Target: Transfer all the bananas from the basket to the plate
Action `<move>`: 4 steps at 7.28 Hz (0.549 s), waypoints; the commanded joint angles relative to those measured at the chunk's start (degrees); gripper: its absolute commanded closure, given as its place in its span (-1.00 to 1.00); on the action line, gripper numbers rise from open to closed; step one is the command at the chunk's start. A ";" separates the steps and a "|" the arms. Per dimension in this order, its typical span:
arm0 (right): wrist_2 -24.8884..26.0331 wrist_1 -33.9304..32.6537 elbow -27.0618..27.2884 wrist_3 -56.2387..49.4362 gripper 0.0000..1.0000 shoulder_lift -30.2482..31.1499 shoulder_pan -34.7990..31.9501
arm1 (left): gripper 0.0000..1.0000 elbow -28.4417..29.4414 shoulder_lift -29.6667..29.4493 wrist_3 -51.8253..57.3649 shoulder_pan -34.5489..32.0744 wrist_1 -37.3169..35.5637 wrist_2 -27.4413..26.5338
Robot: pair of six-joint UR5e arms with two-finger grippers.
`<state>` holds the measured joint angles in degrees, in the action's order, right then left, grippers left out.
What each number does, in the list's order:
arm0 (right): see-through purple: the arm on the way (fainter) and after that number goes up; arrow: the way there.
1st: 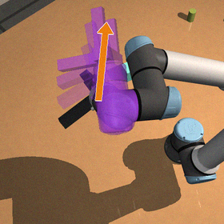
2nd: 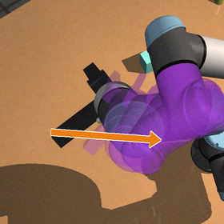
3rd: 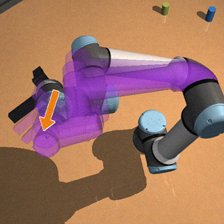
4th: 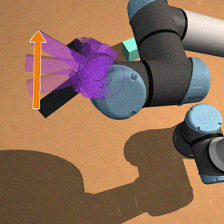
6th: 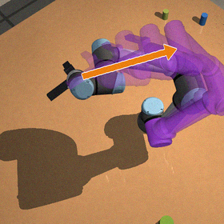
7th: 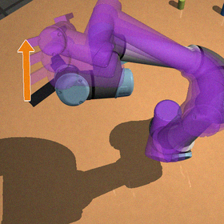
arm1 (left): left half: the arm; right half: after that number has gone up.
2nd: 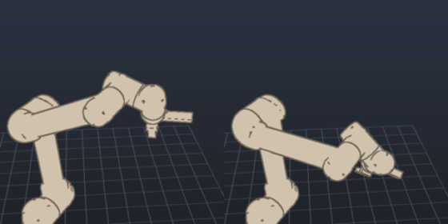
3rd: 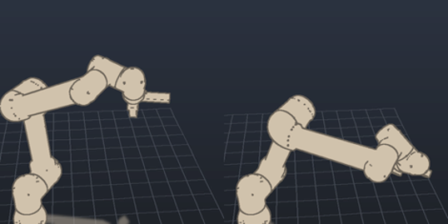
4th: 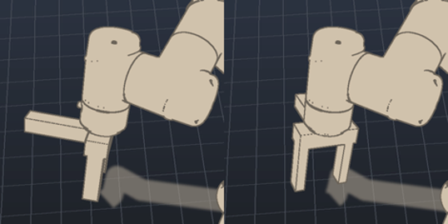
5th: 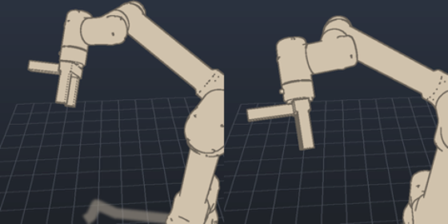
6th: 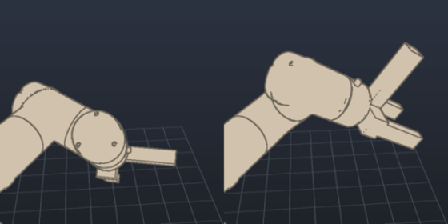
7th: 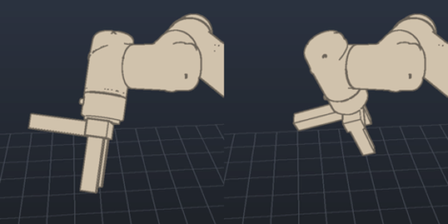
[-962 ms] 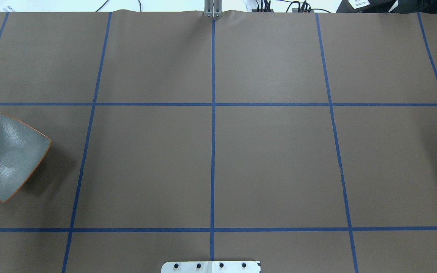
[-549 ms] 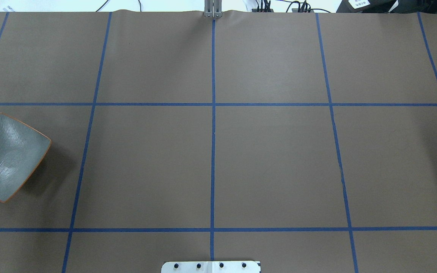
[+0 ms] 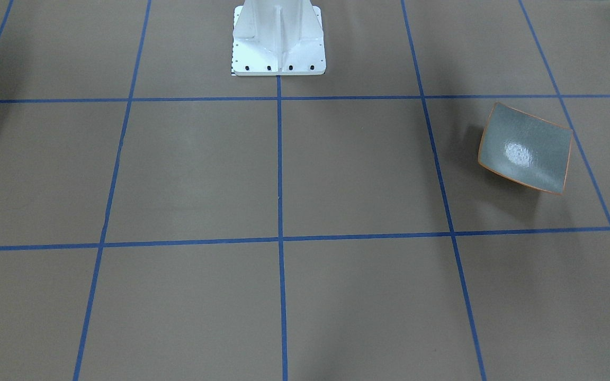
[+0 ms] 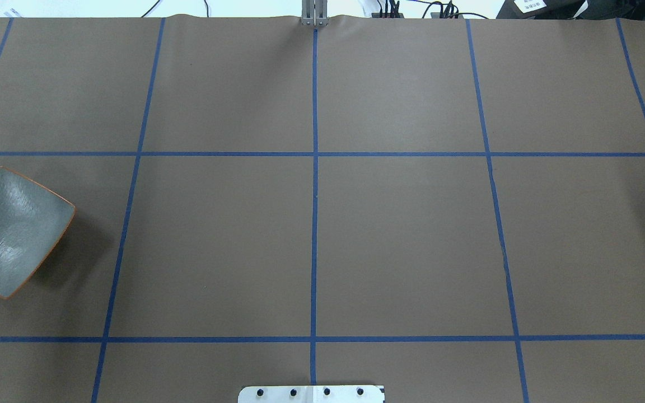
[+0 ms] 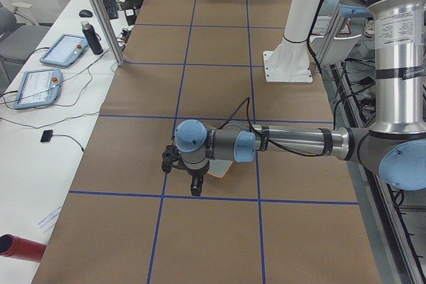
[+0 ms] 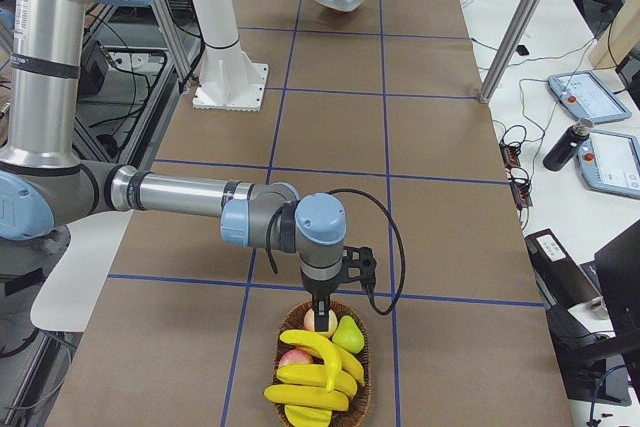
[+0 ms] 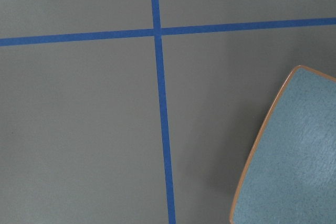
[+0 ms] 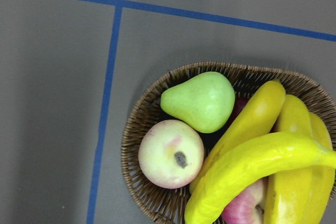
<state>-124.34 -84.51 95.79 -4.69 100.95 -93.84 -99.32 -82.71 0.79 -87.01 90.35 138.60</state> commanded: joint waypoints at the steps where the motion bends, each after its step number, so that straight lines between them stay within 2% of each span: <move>1: 2.51 11.53 -5.52 13.68 -1.00 -0.05 4.17 | -1.00 0.18 0.00 0.08 0.00 0.00 0.00; 3: 5.15 11.73 -5.53 18.47 -0.97 -0.05 6.29 | -1.00 0.18 0.09 0.08 0.00 0.00 0.00; 4: 8.73 11.73 -5.70 18.84 -0.97 -0.05 7.61 | -1.00 0.18 0.01 0.00 0.00 0.09 0.00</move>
<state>-119.17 -73.07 90.32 12.31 100.89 -87.91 -99.15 -82.66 0.84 -87.01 90.37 138.60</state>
